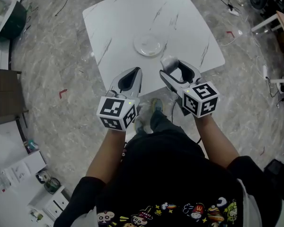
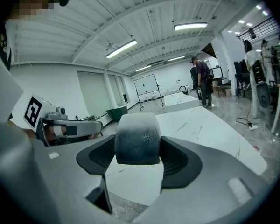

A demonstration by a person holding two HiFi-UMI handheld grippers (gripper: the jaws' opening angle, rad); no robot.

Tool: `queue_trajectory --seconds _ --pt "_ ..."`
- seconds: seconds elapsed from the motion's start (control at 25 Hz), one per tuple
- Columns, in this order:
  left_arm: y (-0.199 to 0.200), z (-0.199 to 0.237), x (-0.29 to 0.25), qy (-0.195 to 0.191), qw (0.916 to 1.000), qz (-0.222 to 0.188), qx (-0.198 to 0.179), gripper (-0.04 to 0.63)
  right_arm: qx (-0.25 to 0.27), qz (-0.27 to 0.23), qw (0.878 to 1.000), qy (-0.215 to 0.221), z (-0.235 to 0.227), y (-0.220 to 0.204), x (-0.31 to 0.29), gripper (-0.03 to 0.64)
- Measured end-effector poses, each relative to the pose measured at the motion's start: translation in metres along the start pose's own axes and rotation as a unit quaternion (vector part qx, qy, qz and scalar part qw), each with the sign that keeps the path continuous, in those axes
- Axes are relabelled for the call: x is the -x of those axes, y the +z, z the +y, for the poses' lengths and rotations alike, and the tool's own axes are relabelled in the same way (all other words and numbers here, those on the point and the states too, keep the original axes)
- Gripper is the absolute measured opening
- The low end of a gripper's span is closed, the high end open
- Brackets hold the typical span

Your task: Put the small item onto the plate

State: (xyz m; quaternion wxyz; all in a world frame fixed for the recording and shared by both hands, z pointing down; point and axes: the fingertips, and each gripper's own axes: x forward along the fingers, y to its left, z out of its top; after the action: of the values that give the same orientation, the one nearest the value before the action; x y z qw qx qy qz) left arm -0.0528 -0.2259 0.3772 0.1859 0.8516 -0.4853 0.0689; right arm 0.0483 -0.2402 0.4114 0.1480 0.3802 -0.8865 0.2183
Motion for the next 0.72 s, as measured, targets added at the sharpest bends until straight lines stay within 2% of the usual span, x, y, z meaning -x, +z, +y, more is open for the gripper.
queue_trajectory --seconds 0.72 --pt "-0.046 0.060 -0.071 0.060 0.9966 0.035 0.045 0.000 0.042 0.081 0.996 0.023 -0.082 -0.026 -0.137 0.327"
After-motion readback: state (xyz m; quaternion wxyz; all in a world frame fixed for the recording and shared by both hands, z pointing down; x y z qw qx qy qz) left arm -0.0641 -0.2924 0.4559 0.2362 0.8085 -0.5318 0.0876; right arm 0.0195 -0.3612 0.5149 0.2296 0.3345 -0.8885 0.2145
